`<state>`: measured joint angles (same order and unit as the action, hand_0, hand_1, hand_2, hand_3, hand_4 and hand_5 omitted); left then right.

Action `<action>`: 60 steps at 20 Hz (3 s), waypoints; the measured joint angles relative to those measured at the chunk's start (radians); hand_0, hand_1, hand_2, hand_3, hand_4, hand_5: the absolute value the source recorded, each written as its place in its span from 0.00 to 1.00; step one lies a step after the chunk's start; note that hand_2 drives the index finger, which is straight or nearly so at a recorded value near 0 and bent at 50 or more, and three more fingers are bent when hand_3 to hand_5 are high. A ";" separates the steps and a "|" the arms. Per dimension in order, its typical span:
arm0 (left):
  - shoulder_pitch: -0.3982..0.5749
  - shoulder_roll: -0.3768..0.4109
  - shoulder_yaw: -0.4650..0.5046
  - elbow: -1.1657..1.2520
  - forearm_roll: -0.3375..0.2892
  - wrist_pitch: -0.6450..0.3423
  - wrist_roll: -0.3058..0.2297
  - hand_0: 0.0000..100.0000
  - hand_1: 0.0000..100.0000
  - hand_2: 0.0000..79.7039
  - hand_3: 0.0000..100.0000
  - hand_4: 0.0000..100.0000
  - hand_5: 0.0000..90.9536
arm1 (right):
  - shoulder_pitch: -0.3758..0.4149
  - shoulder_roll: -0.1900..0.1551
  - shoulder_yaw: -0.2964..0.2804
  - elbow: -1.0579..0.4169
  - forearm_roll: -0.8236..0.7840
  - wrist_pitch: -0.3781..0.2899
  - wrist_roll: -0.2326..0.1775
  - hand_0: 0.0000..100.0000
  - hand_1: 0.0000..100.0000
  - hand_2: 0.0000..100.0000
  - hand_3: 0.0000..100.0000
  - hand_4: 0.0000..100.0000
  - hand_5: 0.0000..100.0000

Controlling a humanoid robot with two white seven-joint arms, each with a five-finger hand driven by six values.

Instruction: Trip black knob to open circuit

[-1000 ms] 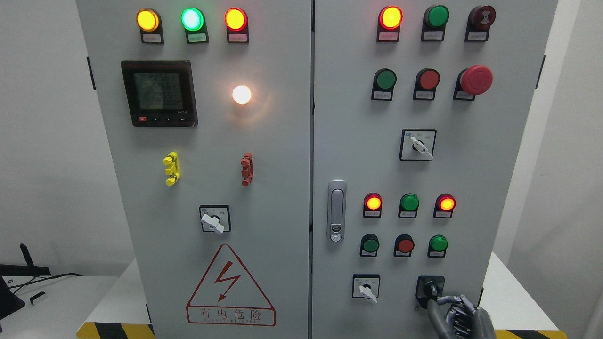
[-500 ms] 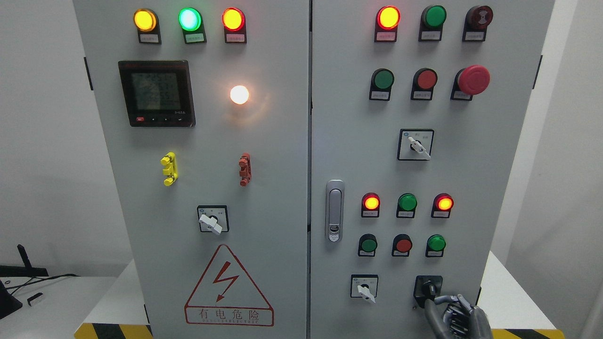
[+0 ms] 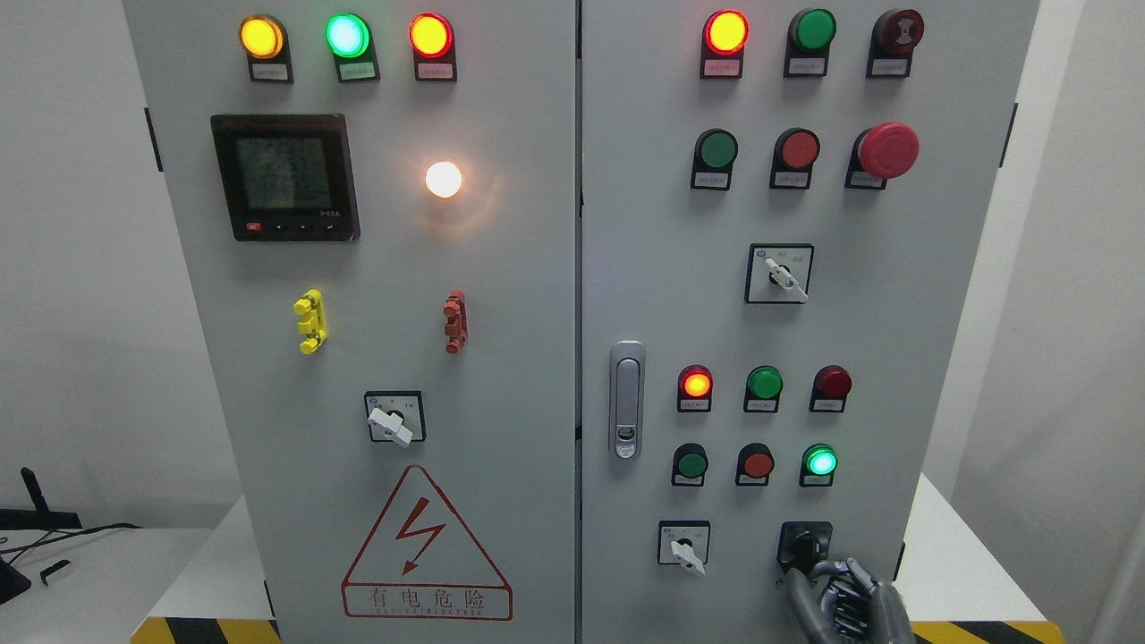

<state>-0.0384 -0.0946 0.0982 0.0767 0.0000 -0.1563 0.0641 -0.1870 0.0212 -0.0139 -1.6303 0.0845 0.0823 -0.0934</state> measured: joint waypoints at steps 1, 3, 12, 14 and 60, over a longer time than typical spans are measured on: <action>0.000 0.000 0.000 0.000 0.000 0.000 0.000 0.12 0.39 0.00 0.00 0.00 0.00 | -0.001 0.002 0.000 0.000 0.000 0.000 0.001 0.41 0.63 0.54 0.95 1.00 1.00; 0.000 0.000 0.000 0.000 0.000 0.000 0.000 0.12 0.39 0.00 0.00 0.00 0.00 | -0.002 0.005 -0.003 0.001 0.000 0.000 0.003 0.41 0.63 0.54 0.95 1.00 1.00; 0.000 0.000 0.000 0.000 0.000 0.000 0.000 0.12 0.39 0.00 0.00 0.00 0.00 | -0.007 0.013 -0.015 0.003 -0.002 0.000 0.004 0.42 0.63 0.53 0.95 1.00 1.00; 0.000 0.000 0.000 0.000 0.000 0.000 0.000 0.12 0.39 0.00 0.00 0.00 0.00 | -0.008 0.014 -0.017 0.003 -0.004 0.000 0.005 0.42 0.63 0.53 0.95 1.00 1.00; 0.000 0.000 0.000 0.000 0.000 0.000 0.000 0.12 0.39 0.00 0.00 0.00 0.00 | -0.003 0.021 -0.030 0.005 0.011 -0.017 0.002 0.42 0.61 0.53 0.95 0.99 1.00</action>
<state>-0.0383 -0.0945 0.0982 0.0767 0.0000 -0.1563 0.0641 -0.1905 0.0425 -0.0439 -1.6249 0.0950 0.0651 -0.0911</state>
